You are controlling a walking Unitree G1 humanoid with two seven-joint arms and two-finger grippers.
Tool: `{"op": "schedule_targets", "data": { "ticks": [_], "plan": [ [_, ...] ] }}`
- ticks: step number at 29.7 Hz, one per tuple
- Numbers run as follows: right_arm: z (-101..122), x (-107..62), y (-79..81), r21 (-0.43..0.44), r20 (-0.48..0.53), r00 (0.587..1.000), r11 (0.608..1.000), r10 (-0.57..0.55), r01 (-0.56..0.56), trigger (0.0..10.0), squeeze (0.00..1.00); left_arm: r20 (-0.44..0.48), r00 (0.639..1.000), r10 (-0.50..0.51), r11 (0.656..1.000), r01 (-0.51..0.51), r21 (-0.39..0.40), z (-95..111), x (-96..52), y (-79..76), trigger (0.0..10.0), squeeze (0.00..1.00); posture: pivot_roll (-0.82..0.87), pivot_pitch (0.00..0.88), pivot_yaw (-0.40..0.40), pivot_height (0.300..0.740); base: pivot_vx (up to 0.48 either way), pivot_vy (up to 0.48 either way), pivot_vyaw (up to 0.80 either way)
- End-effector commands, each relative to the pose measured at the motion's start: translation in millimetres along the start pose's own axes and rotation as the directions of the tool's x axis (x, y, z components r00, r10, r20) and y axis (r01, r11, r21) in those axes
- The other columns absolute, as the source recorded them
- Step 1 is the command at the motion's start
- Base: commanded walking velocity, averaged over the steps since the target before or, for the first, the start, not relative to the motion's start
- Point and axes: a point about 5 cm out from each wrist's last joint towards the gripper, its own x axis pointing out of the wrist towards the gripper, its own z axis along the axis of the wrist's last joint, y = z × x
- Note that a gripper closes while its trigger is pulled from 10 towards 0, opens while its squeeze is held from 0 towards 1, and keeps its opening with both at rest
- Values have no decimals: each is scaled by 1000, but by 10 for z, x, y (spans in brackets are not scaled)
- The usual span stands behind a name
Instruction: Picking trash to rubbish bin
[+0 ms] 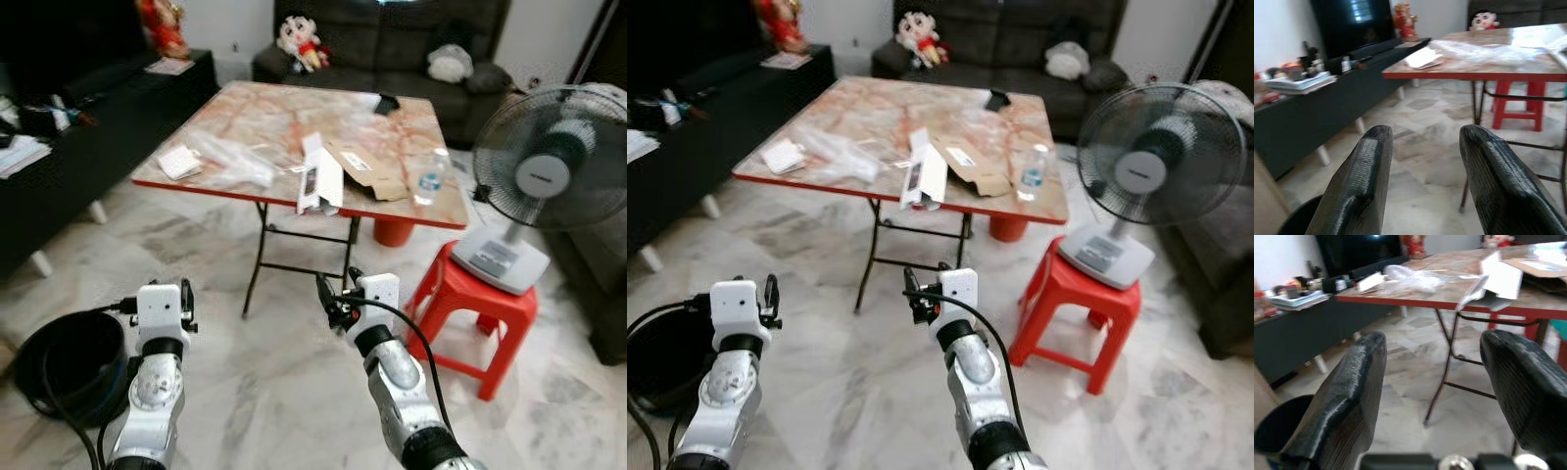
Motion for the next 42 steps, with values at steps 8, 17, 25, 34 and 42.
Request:
{"op": "schedule_targets", "data": {
  "ticks": [8,17,25,34,42],
  "plan": [
    [12,16,11,8,0,1000,1000,7,-7,10000,0,10,999,31,999,-31,6,58,49,36,10000,0,63,0,-51,740,196,0,0],
    [5,13,14,20,-1,1000,1000,3,-3,10000,0,6,999,42,999,-42,0,64,64,56,10000,0,63,1,-48,740,442,0,261],
    [12,13,12,9,2,1000,1000,6,-6,10000,0,6,999,44,999,-44,-1,66,68,59,10000,0,63,2,-48,740,442,0,478],
    [5,14,23,8,-3,1000,1000,12,-12,10000,0,7,999,45,999,-45,0,74,74,58,10000,0,65,4,-50,740,444,0,72],
    [5,17,31,17,-3,1000,1000,14,-14,10000,0,8,999,45,999,-45,3,79,78,64,10000,0,66,4,-51,740,444,0,55]
  ]
}}
